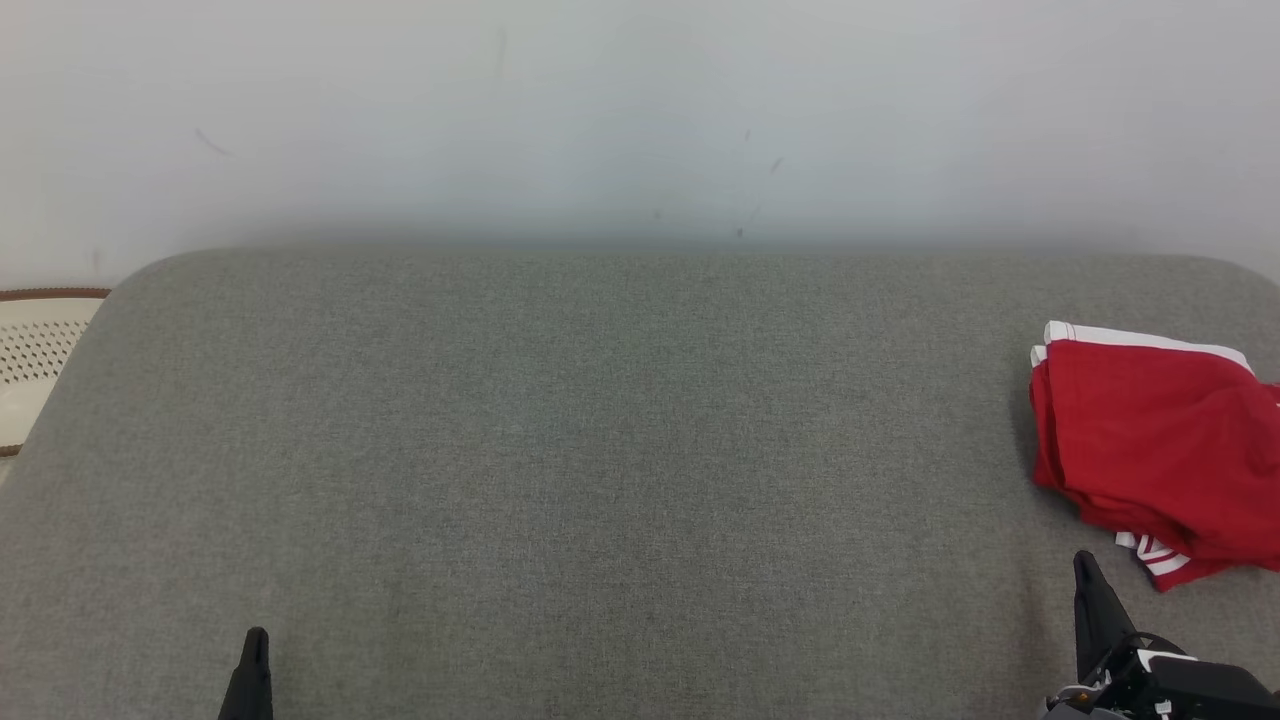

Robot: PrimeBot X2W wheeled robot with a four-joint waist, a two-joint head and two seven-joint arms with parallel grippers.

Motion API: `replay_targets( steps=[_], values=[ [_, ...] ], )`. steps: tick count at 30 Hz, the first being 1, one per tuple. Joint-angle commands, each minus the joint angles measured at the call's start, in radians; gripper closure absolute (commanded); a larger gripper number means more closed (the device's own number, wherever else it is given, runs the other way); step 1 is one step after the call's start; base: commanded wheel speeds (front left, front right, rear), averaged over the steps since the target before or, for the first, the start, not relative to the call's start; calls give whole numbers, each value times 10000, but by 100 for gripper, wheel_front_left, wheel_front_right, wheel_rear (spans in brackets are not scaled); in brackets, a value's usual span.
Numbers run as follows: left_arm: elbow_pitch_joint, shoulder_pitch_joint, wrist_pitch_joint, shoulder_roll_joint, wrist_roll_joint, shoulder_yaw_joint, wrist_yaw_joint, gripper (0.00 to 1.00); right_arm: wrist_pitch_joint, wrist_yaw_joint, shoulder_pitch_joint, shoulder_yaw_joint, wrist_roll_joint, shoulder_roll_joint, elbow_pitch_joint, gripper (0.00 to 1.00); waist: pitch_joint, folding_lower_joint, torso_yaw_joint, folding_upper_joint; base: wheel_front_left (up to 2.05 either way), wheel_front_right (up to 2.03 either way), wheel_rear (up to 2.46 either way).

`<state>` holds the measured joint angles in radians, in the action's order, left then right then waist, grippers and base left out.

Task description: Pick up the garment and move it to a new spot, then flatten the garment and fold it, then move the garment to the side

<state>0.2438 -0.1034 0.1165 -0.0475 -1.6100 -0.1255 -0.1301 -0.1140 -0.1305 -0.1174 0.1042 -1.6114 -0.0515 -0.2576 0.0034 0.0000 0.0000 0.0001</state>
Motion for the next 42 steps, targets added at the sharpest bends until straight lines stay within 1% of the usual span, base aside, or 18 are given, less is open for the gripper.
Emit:
replay_targets(
  steps=[1, 42],
  values=[
    [-32, -41, 26, -53, -40, -14, -17, 100, -8, -4, -86, -2, -28, 25, 15, 100, 0, 0, 0, -1, 0, 0, 0],
    [-33, -40, 25, -53, -39, -14, -17, 100, -6, -4, -85, -5, -30, 24, 15, 100, 0, 0, 0, -1, 0, 0, 0]
  ],
)
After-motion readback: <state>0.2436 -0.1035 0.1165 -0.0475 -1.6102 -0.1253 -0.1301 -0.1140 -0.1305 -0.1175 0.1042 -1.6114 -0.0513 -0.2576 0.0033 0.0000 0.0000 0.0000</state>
